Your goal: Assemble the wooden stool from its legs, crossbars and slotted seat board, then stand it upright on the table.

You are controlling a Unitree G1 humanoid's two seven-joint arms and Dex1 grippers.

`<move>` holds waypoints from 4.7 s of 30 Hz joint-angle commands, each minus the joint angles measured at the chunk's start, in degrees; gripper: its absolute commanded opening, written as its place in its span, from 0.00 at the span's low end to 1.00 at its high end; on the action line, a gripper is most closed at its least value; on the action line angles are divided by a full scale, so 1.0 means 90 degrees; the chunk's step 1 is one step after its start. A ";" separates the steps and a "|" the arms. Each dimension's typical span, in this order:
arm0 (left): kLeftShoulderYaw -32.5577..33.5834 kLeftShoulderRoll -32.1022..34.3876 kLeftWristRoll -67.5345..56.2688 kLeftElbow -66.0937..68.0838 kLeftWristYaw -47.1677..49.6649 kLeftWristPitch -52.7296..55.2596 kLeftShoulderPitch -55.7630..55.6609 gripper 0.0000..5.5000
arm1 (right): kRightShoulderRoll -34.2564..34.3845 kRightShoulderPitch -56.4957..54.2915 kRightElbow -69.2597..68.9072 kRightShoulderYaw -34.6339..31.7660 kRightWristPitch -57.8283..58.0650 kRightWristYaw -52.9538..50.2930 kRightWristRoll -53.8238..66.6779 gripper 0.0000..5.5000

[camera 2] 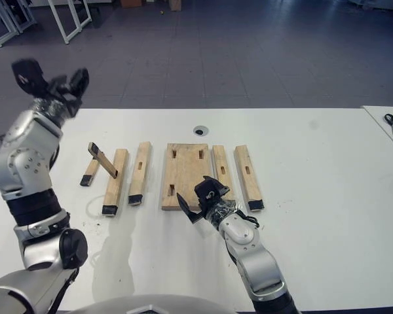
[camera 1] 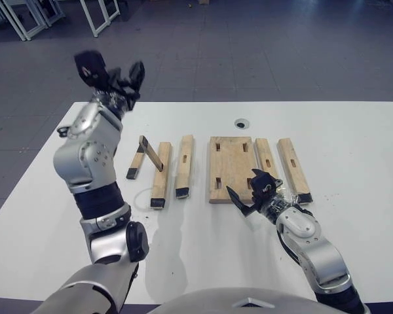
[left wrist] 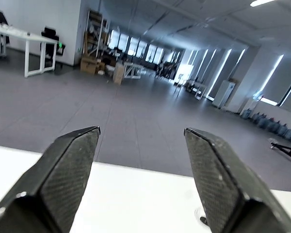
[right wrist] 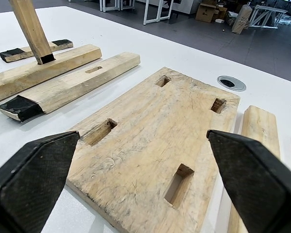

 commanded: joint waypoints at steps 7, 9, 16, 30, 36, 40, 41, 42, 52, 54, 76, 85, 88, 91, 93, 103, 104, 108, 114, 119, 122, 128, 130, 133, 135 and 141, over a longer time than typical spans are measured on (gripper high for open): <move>-0.0636 -0.0790 0.0435 0.1851 -0.0146 -0.1192 0.2165 0.59 | 0.0058 -0.0277 0.0159 -0.0067 0.0016 -0.0048 -0.0058 0.88; -0.0594 -0.0702 0.0415 0.2004 -0.0143 -0.1408 0.2139 0.59 | 0.0095 -0.0297 0.0186 -0.0081 0.0006 -0.0094 -0.0066 0.88; -0.0068 -0.0138 -0.0634 0.0466 0.0046 -0.0954 0.0582 0.59 | 0.0195 -0.0112 0.0080 -0.0073 0.0032 -0.0233 -0.0073 0.88; -0.1991 -0.0370 0.0014 -0.4211 0.1197 0.0501 0.6216 0.86 | 0.0040 0.0344 -0.0351 -0.0157 0.0247 -0.0213 -0.0035 0.88; -0.2569 -0.0491 0.0603 -0.3348 0.1370 0.0788 0.6834 0.86 | -0.0047 0.0250 -0.0300 -0.0140 0.0259 -0.0087 -0.0028 0.88; -0.2405 -0.0644 0.0884 -0.2532 0.1410 0.0691 0.6788 0.86 | -0.0101 0.0196 -0.0303 -0.0173 0.0299 -0.0034 -0.0024 0.88; -0.2396 -0.0699 0.0910 -0.2228 0.1356 0.0565 0.6612 0.86 | -0.0114 0.0185 -0.0309 -0.0178 0.0310 -0.0022 -0.0019 0.88; -0.2370 -0.0769 0.0894 -0.1890 0.1263 0.0421 0.6394 0.86 | -0.0121 0.0170 -0.0308 -0.0173 0.0319 -0.0010 -0.0018 0.88; -0.2327 -0.0946 0.1136 -0.0378 0.0933 -0.0587 0.5668 0.62 | 0.0645 -0.0893 -0.0107 -0.1376 0.1320 -0.0350 0.0730 0.88; -0.2477 -0.0874 0.1327 -0.0220 0.0860 -0.0812 0.5767 0.56 | 0.0725 -0.1243 -0.0113 -0.1599 0.1604 -0.0462 0.0823 0.88; -0.0804 -0.0566 -0.3964 -0.1141 -0.1758 0.0036 0.3273 0.37 | 0.1891 -0.3817 0.1626 -0.4999 0.4462 0.0061 0.5361 1.00; -0.1281 -0.0186 -0.5792 -0.1137 -0.2079 0.1110 0.3091 0.37 | 0.1999 -0.4734 0.2469 -0.5678 0.5116 -0.0850 0.8631 1.00; -0.1540 -0.0131 -0.5720 -0.1123 -0.2193 0.1167 0.3290 0.37 | 0.1696 -0.4730 0.2538 -0.5412 0.4941 -0.1168 0.9685 1.00; -0.1708 0.0059 -0.5648 -0.1135 -0.2298 0.1250 0.3477 0.37 | 0.1268 -0.4643 0.2591 -0.5044 0.4777 -0.1234 1.0500 0.94; -0.1759 0.0303 -0.5610 -0.1115 -0.2421 0.1343 0.3610 0.37 | 0.0847 -0.4644 0.2659 -0.4797 0.4724 -0.1091 1.1046 0.86; -0.1886 0.0982 -0.5442 -0.0930 -0.2931 0.1410 0.3730 0.37 | -0.0808 -0.4500 0.2809 -0.3788 0.4696 0.0013 1.1875 0.59; -0.1897 0.0995 -0.5430 -0.0945 -0.2953 0.1398 0.3752 0.37 | -0.0884 -0.4495 0.2839 -0.3740 0.4668 0.0072 1.1885 0.56; -0.1963 0.1002 -0.5321 -0.0986 -0.2997 0.1307 0.3795 0.37 | -0.1082 -0.4479 0.2850 -0.3583 0.4504 0.0304 1.1929 0.47; -0.1943 0.0969 -0.5640 -0.1081 -0.2939 0.1335 0.3755 0.45 | -0.1158 -0.4381 0.2715 -0.3474 0.4151 0.0358 1.1982 0.40; -0.1486 0.1393 -0.6492 -0.1453 -0.3348 0.1501 0.3843 0.59 | -0.1289 -0.4267 0.2683 -0.3458 0.3965 0.0381 1.1787 0.40; -0.0565 0.1864 -0.7204 -0.1102 -0.3323 0.1364 0.3800 0.59 | -0.1499 -0.4109 0.2663 -0.3444 0.4009 0.0528 1.1595 0.39; -0.1013 0.2545 -0.5625 -0.1167 -0.3245 0.1088 0.3758 0.59 | -0.1802 -0.4023 0.2740 -0.3487 0.3812 0.0723 1.1371 0.37; -0.2922 0.2742 -0.3201 -0.1419 -0.2679 0.0594 0.3392 0.59 | -0.1978 -0.4027 0.2684 -0.3522 0.3788 0.0888 1.1065 0.37; -0.5052 0.2415 -0.0614 -0.1153 -0.1877 0.0051 0.2579 0.59 | -0.2279 -0.4086 0.2738 -0.3672 0.3644 0.1149 1.0519 0.37; -0.5834 0.2056 0.0525 -0.0809 -0.1476 -0.0222 0.2163 0.59 | -0.2375 -0.4184 0.2844 -0.3738 0.3313 0.1146 0.9938 0.37; -0.6296 0.1496 0.1679 -0.0253 -0.1539 -0.0595 0.1770 0.59 | -0.2086 -0.4373 0.3184 -0.3508 0.2400 0.0774 0.8266 0.37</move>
